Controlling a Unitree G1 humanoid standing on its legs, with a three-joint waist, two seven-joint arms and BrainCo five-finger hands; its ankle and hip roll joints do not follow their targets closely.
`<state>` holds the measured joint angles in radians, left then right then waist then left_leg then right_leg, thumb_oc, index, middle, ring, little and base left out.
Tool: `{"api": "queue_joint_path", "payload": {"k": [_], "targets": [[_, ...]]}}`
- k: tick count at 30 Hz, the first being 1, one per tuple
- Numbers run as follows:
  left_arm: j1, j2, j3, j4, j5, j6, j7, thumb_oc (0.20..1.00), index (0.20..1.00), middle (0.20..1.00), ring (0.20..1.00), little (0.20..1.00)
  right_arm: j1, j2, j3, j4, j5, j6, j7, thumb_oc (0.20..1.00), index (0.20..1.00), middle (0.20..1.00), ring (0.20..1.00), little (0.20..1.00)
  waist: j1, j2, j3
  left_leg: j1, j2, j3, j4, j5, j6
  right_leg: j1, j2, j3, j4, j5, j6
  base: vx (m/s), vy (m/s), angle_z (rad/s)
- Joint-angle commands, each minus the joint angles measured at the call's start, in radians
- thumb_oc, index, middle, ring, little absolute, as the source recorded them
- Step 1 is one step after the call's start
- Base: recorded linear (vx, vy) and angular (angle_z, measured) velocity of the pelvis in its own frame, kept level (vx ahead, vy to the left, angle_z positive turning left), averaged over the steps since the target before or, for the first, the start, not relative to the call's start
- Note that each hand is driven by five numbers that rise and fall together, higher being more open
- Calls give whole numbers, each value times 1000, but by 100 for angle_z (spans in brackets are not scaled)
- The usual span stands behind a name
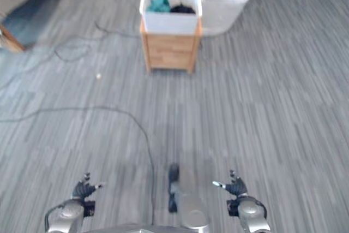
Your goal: Grab the laundry basket,head to the washer,open it,put in the laundry and shut it.
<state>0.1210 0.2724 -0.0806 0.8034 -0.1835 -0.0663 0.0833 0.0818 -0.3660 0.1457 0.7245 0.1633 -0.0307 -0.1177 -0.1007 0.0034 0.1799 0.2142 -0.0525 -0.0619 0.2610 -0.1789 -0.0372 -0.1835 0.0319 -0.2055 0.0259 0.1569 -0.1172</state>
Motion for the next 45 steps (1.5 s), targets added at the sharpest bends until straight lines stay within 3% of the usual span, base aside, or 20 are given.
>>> {"api": "queue_joint_path", "payload": {"k": [1, 2, 3, 5, 6, 7, 11, 14, 19, 20, 23, 25, 28, 29, 33, 36, 39, 41, 45], "targets": [[-26, 71, -12, -24, 19, -16, -9, 1000, 1000, 1000, 1000, 1000, -48, -21, -13, -32, 19, -50, 0, 1000, 1000, 1000, 1000, 1000, -16, -37, -14, -42, 86, 59, 30, 133, -63, 45, -19, 25, -11, -162, 174, 589, -387, 1], [-41, 67, -22, -4, 19, -15, -4, 1000, 1000, 1000, 1000, 1000, -57, -24, -13, -25, 30, -48, -8, 1000, 1000, 1000, 1000, 1000, -11, -52, -7, -103, 84, 72, 124, 153, -46, 84, -19, 42, -23, -185, 161, 339, -221, 2], [-42, 67, -23, -4, 19, -15, -4, 1000, 1000, 1000, 1000, 1000, -57, -24, -13, -25, 30, -48, -8, 1000, 1000, 1000, 1000, 1000, -11, -51, -7, -106, 85, 72, 130, 150, -46, 83, -18, 43, -23, -185, 161, 309, -172, 20], [-64, 62, -42, 10, 21, -14, -3, 1000, 1000, 1000, 1000, 1000, -71, -30, -10, -12, 40, -49, -16, 1000, 1000, 1000, 1000, 1000, 8, -79, 10, -219, 64, 114, 89, 47, 3, 137, -40, 71, -47, -210, 170, 262, -90, 0], [-66, 65, -44, 6, 25, -15, -3, 1000, 1000, 1000, 1000, 1000, -71, -34, -10, -13, 41, -49, -19, 1000, 1000, 1000, 1000, 1000, 14, -87, 15, -260, 49, 121, 59, 21, 13, 149, -49, 77, -53, -218, 174, 204, -35, -28], [-67, 68, -45, 3, 28, -15, -2, 1000, 1000, 1000, 1000, 1000, -74, -37, -10, -11, 42, -49, -20, 1000, 1000, 1000, 1000, 1000, 23, -88, 25, -310, 34, 121, 29, 29, 16, 166, -47, 87, -59, -224, 176, 169, -15, -34], [-68, 71, -43, 10, 31, -15, 4, 1000, 1000, 1000, 1000, 1000, -82, -37, -2, 12, 31, -44, -33, 1000, 1000, 1000, 1000, 1000, 61, -65, 51, -423, 21, 129, -151, 206, -9, 244, -14, 122, -69, -254, 174, 228, 13, -52], [-59, 75, -36, 9, 32, -19, 8, 1000, 1000, 1000, 1000, 1000, -80, -32, 2, 22, 21, -37, -38, 1000, 1000, 1000, 1000, 1000, 85, -54, 52, -452, 29, 168, -205, 263, -15, 291, 4, 149, -60, -280, 164, 284, 65, -45], [-20, 69, -18, 33, 47, -14, 6, 1000, 1000, 1000, 1000, 1000, -76, -15, 12, 20, -16, -33, -18, 1000, 1000, 1000, 1000, 1000, 101, -61, 3, -388, 29, 189, -205, 225, 17, 353, -26, 185, -23, -320, 184, 383, 173, -70], [-13, 72, -16, 20, 48, -13, 2, 1000, 1000, 1000, 1000, 1000, -75, -4, 19, -13, -33, -35, -4, 1000, 1000, 1000, 1000, 1000, 107, -71, -14, -342, 25, 214, -205, 186, 45, 324, -56, 189, 87, -311, 220, 475, 249, -81], [-25, 86, -9, -3, 37, -14, 13, 1000, 1000, 1000, 1000, 1000, -99, -1, 28, -50, -39, -39, -2, 1000, 1000, 1000, 1000, 1000, 97, -68, 6, -307, 18, 216, -199, 146, 73, 221, -69, 189, 274, -244, 273, 229, 140, -52], [-26, 89, -4, -22, 24, -17, 20, 1000, 1000, 1000, 1000, 1000, -110, 4, 39, -64, -45, -36, 1, 1000, 1000, 1000, 1000, 1000, 98, -56, 17, -276, 20, 216, -204, 128, 83, 145, -91, 153, 320, -225, 276, 162, 69, 2], [-28, 92, -3, -29, 14, -18, 25, 1000, 1000, 1000, 1000, 1000, -121, 1, 48, -70, -49, -33, 2, 1000, 1000, 1000, 1000, 1000, 95, -44, 26, -250, 21, 208, -220, 117, 82, 95, -108, 99, 276, -231, 261, 172, 16, 6], [-37, 86, -5, -18, 1, -16, 26, 1000, 1000, 1000, 1000, 1000, -124, -8, 54, -82, -44, -29, 0, 1000, 1000, 1000, 1000, 1000, 75, -34, 48, -201, 14, 183, -243, 103, 80, 26, -99, 66, 179, -208, 247, 371, -30, 23], [-51, 81, -1, -7, -4, -20, 32, 1000, 1000, 1000, 1000, 1000, -119, -5, 54, -76, -37, -26, -1, 1000, 1000, 1000, 1000, 1000, 53, -39, 70, -154, 1, 152, -252, 83, 71, -25, -84, 73, 56, -162, 256, 264, -79, 15], [-57, 78, -3, -1, 13, -27, 26, 1000, 1000, 1000, 1000, 1000, -99, -5, 47, -63, -39, -25, 3, 1000, 1000, 1000, 1000, 1000, 42, -51, 65, -108, -17, 104, -245, 33, 63, -21, -90, 104, -28, -116, 262, 425, -221, 78], [-45, 63, -8, 5, 11, -23, 18, 1000, 1000, 1000, 1000, 1000, -82, -14, 30, -62, -28, -35, 1, 1000, 1000, 1000, 1000, 1000, 30, -41, 33, -95, 18, 102, -186, -8, 14, 17, -104, 71, -20, -113, 237, 402, -246, 87], [-45, 60, -22, -8, 20, -19, 11, 1000, 1000, 1000, 1000, 1000, -77, -32, 20, -78, -20, -41, 0, 1000, 1000, 1000, 1000, 1000, 23, -35, 25, -128, 56, 119, -74, 34, -29, 76, -95, 37, -36, -142, 212, 268, -213, 82], [-47, 55, -29, -19, 14, -18, 5, 1000, 1000, 1000, 1000, 1000, -75, -47, 16, -83, -16, -39, -2, 1000, 1000, 1000, 1000, 1000, 23, -39, 29, -175, 84, 139, 30, 89, -41, 128, -87, 22, -55, -173, 189, 163, -108, 27]]}}
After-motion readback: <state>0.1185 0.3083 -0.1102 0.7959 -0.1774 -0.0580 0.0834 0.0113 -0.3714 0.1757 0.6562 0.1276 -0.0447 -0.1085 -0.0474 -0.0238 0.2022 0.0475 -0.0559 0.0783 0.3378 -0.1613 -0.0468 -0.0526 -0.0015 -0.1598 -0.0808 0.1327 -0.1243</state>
